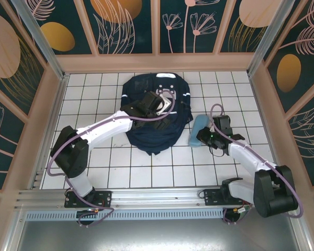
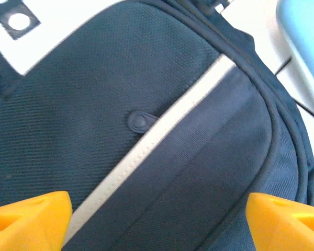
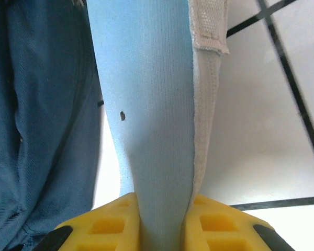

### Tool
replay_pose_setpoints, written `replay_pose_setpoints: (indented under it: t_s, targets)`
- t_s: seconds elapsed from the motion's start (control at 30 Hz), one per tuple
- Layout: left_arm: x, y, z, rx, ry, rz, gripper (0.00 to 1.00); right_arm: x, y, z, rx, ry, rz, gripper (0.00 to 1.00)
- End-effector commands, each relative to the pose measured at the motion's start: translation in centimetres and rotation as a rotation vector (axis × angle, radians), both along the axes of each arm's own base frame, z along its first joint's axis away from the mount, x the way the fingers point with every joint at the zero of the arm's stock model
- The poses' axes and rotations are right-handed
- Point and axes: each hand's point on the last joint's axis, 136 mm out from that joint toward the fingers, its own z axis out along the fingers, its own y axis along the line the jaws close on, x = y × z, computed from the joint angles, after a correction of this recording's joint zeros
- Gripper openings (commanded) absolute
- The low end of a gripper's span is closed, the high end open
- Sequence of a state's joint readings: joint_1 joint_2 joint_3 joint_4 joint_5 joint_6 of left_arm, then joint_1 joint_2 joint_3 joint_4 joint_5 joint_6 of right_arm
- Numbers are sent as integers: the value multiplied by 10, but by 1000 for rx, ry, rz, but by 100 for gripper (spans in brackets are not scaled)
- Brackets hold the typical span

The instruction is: Pack the student bag

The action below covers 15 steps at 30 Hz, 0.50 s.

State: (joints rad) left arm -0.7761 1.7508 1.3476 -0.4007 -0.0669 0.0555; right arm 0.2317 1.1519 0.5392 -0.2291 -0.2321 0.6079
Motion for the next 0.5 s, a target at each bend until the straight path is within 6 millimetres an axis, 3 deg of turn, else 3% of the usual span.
replay_pose_setpoints:
  t_s: [0.0,0.17,0.27,0.37,0.47]
  targets:
    - [-13,-7,-11,42,62,-137,88,3,-10,13,-39,-11,-30,21]
    - [-15,-8,-26,93,96,-179,89,5,-8,18,-23,-17,-28,21]
    - [0,-3,-23,121,51,-119,88,5,-6,20,-17,-20,-23,21]
    - [25,9,-9,134,-31,6,85,7,-6,23,-14,-26,-22,21]
    - [44,21,13,108,-86,107,73,8,-5,29,-8,-36,-18,21]
